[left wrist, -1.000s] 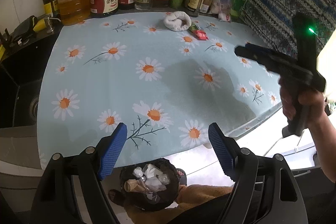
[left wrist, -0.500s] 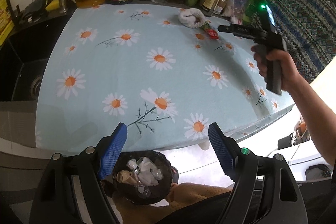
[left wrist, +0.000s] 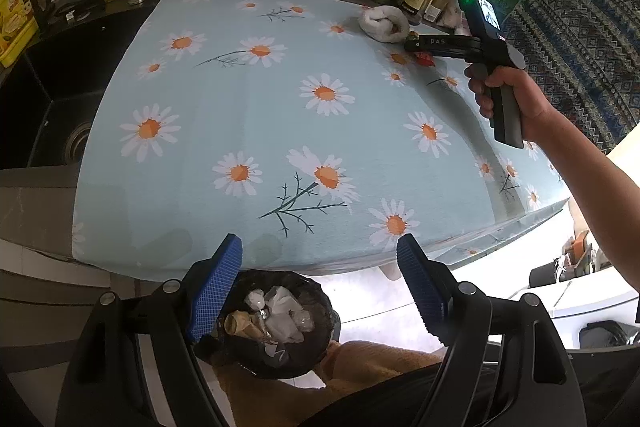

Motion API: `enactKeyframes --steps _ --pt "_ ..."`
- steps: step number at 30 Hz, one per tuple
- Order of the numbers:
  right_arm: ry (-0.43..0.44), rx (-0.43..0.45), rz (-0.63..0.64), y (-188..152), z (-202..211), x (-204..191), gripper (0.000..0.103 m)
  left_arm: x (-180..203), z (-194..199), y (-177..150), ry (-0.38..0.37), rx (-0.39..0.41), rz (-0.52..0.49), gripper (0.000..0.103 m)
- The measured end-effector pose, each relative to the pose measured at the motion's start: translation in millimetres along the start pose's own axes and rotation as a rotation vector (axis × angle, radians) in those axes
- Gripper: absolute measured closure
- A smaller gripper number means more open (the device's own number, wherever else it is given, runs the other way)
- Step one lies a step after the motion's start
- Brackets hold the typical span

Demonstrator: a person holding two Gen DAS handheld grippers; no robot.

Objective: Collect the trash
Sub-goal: 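Move the right gripper to the red-green snack packet and grasp it, then hold the snack packet in the right gripper while the left gripper grasps the white cloth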

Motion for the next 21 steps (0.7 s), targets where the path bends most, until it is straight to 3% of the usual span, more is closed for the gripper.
enactKeyframes --steps 11,21 --pt "0.039 0.02 -0.028 -4.0 10.7 3.6 0.047 2.8 -4.6 15.0 -0.013 0.004 -0.018 0.026" --pt "0.1 0.094 -0.028 -40.1 70.8 -10.2 0.047 44.0 -13.9 70.4 -0.049 0.053 -0.153 0.026"
Point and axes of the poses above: each gripper's, at about its wrist camera, not at the fingertips, and z roughly against the way its jaws point, x to its right, y to its top, the point moved 6 cm from there along -z, roughly the way its jaws point, and after that the axes turned 5 degrees about z, right-handed, at the moved point
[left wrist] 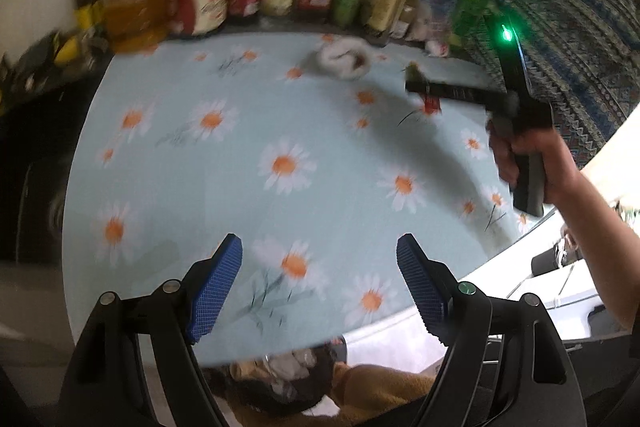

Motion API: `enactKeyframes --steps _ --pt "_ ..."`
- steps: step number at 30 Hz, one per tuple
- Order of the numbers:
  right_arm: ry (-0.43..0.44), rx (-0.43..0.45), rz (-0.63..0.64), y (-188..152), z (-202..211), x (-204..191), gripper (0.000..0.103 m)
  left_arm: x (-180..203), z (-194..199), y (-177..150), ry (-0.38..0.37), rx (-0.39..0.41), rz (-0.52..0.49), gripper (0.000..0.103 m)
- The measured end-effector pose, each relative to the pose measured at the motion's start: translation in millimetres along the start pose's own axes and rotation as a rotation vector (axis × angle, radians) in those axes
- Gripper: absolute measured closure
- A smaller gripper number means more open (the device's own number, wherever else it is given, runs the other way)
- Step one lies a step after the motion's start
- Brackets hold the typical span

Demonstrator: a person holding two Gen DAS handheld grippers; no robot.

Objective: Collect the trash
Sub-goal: 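Hold the snack packet in the right gripper while the left gripper grasps the white cloth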

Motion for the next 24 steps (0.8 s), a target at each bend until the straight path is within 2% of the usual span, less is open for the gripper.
enactKeyframes --steps 7,13,17,24 --pt "0.048 0.045 -0.023 -34.9 40.0 -13.1 0.047 31.3 -19.2 51.8 -0.027 0.037 -0.096 0.026" --pt "0.039 0.092 -0.02 -52.2 71.0 -16.6 0.047 51.8 -61.5 91.2 -0.038 0.015 -0.143 0.026" --pt "0.039 0.101 -0.059 -54.8 73.7 -5.6 0.047 57.8 -98.3 109.3 -0.02 -0.025 -0.164 0.025" --pt "0.034 0.12 -0.105 -58.0 75.2 11.1 0.047 57.9 -147.3 149.5 0.039 -0.04 -0.167 0.025"
Point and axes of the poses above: each gripper's, at about its wrist camera, not at the fingertips, and z roughly against the way its jaws point, x to its right, y to its top, the point moved 6 cm from there along -z, roughly the way its jaws point, and after that the axes turned 5 degrees about z, right-handed, at the moved point
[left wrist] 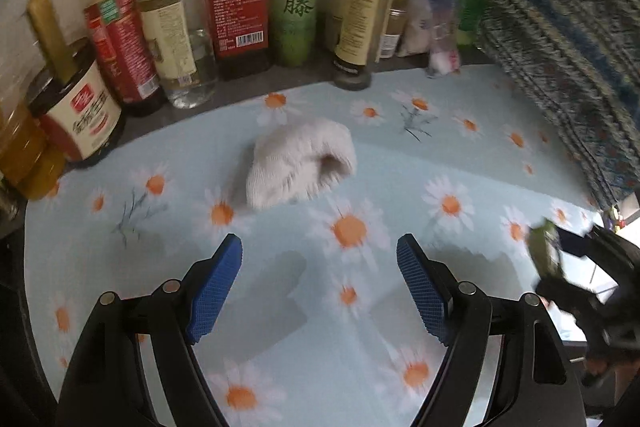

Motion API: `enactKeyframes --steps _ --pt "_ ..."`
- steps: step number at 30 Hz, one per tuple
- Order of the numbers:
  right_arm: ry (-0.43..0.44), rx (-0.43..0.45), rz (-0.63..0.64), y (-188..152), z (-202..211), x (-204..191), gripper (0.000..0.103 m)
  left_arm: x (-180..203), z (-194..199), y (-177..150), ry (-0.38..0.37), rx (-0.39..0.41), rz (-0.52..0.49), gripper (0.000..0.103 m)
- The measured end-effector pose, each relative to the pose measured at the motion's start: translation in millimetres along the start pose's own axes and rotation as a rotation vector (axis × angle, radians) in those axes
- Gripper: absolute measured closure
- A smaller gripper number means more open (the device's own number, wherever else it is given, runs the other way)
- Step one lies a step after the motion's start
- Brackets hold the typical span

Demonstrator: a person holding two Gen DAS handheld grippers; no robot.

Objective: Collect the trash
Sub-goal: 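Hold the snack packet in the right gripper while the left gripper grasps the white cloth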

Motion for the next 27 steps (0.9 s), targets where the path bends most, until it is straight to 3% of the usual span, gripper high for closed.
enactKeyframes --steps 9,21,23,27 --pt "-0.003 0.033 -0.056 3.4 4.6 13.8 0.047 6.7 -37.1 46.7 0.041 -0.011 -0.058 0.025" --pt "-0.003 0.044 -0.104 2.1 1.9 24.9 0.047 3.1 -85.2 56.8 0.103 -0.073 -0.091 0.027" --pt "0.001 0.047 -0.106 0.5 2.6 24.4 0.047 4.3 -87.1 57.4 0.105 -0.065 -0.099 0.037" --pt "0.008 0.052 -0.105 -1.2 4.2 22.7 0.047 7.2 -87.3 55.7 0.121 -0.05 -0.118 0.048"
Point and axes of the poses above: each gripper's, at about its wrist camera, not at the fingertips, and z roughly against the way its jaws point, x to its right, y to its top, the point moved 6 cm from there along -z, roughly the way its jaws point, and after that the axes turned 5 degrees about z, right-handed, at the moved point
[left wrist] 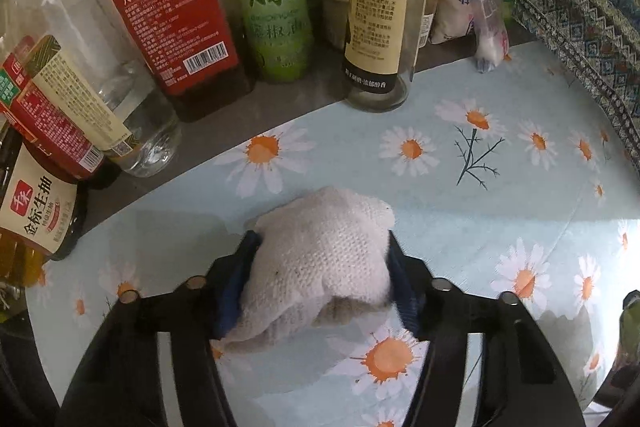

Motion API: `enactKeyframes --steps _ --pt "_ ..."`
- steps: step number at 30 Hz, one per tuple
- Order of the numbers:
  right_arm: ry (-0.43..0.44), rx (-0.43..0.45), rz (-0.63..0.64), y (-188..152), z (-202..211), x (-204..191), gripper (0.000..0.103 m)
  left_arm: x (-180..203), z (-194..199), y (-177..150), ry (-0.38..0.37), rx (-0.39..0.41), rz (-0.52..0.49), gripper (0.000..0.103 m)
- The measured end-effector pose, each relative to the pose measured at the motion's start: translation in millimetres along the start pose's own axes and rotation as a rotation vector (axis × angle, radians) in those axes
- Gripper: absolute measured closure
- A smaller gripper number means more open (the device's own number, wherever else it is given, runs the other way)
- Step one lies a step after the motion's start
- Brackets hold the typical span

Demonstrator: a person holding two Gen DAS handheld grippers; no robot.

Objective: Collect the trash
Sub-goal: 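Hold the snack packet in the right gripper while the left gripper grasps the white cloth, then move both grippers over the trash bin and release packet and cloth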

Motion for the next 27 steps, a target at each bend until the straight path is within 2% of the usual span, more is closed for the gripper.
enactKeyframes --steps 7,11,21,27 --pt "-0.006 0.001 -0.001 -2.5 0.3 -0.7 0.047 -4.4 7.1 -0.6 -0.012 0.019 0.008 0.067" --pt "-0.007 -0.001 -0.005 -5.2 1.9 -1.8 0.047 -7.7 14.3 -3.7 -0.021 0.023 0.013 0.074" --pt "-0.002 -0.004 0.011 -7.2 3.9 -14.2 0.047 -4.2 55.0 -24.3 -0.06 0.061 -0.003 0.075" --pt "0.031 -0.008 0.035 -6.9 4.5 -34.1 0.047 -2.7 90.8 -61.0 -0.103 0.076 0.008 0.075"
Point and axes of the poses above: each gripper's, at about its wrist camera, not at the fingertips, and z roughly against the way its jaws point, x to its right, y to its top, the point moved 6 cm from there along -z, roughly the way its jaws point, and after that the axes turned 5 degrees about z, right-handed, at the moved point
